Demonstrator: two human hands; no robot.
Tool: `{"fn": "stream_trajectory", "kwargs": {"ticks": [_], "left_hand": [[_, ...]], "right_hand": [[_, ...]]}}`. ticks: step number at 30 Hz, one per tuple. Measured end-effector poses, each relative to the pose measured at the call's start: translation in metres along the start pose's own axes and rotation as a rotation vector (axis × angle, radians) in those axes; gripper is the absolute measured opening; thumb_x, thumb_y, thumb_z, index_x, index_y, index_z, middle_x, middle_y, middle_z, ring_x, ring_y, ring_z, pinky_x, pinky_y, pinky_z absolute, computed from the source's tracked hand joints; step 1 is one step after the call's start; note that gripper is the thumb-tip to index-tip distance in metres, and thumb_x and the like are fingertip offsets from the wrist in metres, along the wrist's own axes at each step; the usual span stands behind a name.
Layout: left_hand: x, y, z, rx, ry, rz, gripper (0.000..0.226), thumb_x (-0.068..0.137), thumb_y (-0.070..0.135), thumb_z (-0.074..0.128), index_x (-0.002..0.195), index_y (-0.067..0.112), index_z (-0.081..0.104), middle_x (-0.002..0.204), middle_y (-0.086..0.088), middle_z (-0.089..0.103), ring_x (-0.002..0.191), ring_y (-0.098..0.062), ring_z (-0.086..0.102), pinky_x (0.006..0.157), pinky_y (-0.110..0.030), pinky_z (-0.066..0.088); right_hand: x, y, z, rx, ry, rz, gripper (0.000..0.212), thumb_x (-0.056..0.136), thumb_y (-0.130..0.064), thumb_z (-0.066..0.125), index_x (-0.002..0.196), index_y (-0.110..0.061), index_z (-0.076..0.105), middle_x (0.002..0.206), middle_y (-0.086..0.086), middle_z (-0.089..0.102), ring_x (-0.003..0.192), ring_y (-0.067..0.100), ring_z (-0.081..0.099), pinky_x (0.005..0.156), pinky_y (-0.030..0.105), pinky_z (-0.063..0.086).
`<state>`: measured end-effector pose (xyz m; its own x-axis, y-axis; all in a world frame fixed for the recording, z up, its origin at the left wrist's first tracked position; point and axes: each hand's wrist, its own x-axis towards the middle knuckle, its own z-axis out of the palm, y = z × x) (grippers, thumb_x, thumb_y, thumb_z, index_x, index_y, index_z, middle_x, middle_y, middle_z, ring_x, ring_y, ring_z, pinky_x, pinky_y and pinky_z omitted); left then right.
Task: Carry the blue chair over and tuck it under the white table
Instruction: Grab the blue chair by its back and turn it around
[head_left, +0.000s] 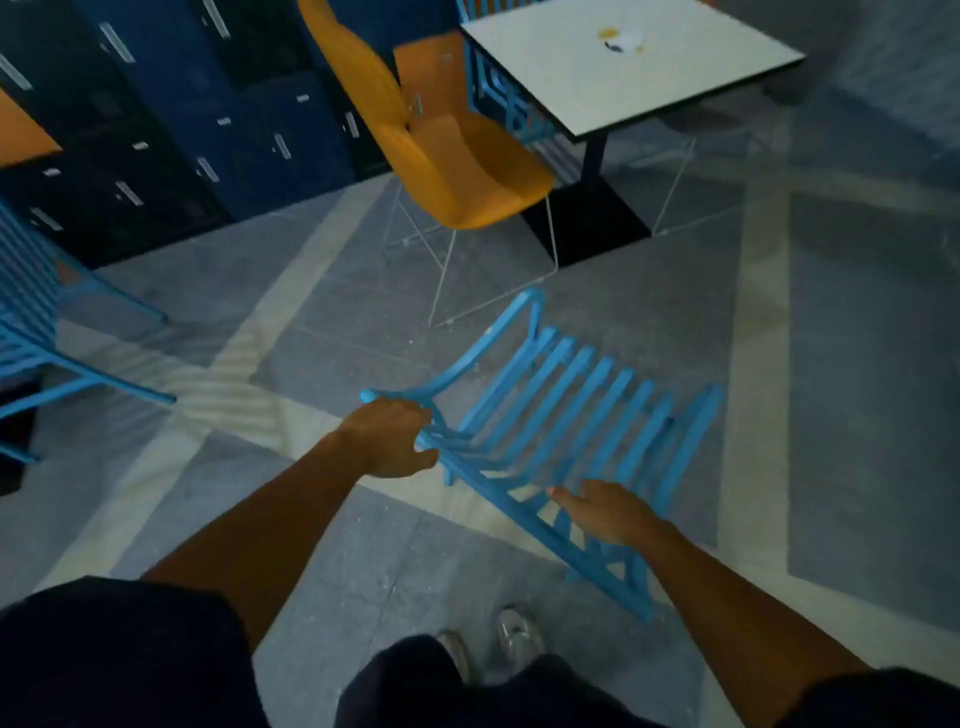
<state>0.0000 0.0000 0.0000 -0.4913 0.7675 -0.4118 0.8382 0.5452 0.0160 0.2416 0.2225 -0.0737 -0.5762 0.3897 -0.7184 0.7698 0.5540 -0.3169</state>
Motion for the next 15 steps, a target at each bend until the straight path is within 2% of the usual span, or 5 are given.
{"fn": "stream_trajectory", "kwargs": {"ticks": [4,6,8,10,15], "left_hand": [[0.018,-0.005,0.016,0.018,-0.092,0.027,0.077,0.084,0.068,0.054,0.144,0.02,0.051,0.144,-0.005,0.054,0.129,-0.027,0.052,0.106,-0.037,0.04],[0.032,-0.011,0.024,0.025,-0.106,0.085,0.075,0.082,0.069,0.057,0.138,0.02,0.055,0.14,-0.005,0.055,0.126,-0.026,0.053,0.105,-0.037,0.04],[0.05,-0.021,0.031,0.059,-0.097,0.165,0.074,0.078,0.074,0.056,0.128,0.02,0.062,0.133,-0.006,0.059,0.12,-0.027,0.056,0.101,-0.037,0.042],[0.063,-0.03,0.034,0.116,-0.123,0.227,0.082,0.069,0.087,0.045,0.115,0.022,0.065,0.122,-0.006,0.063,0.111,-0.027,0.06,0.092,-0.038,0.045],[0.09,-0.055,0.05,0.136,-0.039,0.375,0.081,0.061,0.103,0.033,0.083,0.028,0.058,0.102,-0.005,0.069,0.091,-0.028,0.065,0.072,-0.036,0.044]], "right_hand": [[-0.011,0.011,0.031,0.016,0.015,0.081,0.116,0.06,-0.105,0.014,0.112,-0.018,0.071,0.114,0.007,0.071,0.102,0.029,0.065,0.083,0.041,0.049],[-0.016,0.021,0.049,0.03,0.149,0.085,0.106,0.057,-0.106,0.008,0.082,-0.022,0.068,0.082,-0.003,0.068,0.075,0.02,0.063,0.066,0.039,0.046],[-0.023,0.029,0.067,0.035,0.281,0.114,0.088,0.063,-0.103,0.011,0.067,-0.027,0.054,0.068,-0.007,0.058,0.063,0.019,0.056,0.059,0.038,0.043],[-0.03,0.028,0.08,0.071,0.39,0.131,0.076,0.071,-0.099,0.015,0.066,-0.029,0.044,0.07,-0.004,0.056,0.065,0.024,0.057,0.059,0.037,0.043],[-0.025,0.008,0.092,-0.069,0.479,0.295,0.09,0.082,-0.087,0.012,0.108,-0.019,0.066,0.1,0.012,0.072,0.09,0.036,0.068,0.077,0.046,0.051]]}}
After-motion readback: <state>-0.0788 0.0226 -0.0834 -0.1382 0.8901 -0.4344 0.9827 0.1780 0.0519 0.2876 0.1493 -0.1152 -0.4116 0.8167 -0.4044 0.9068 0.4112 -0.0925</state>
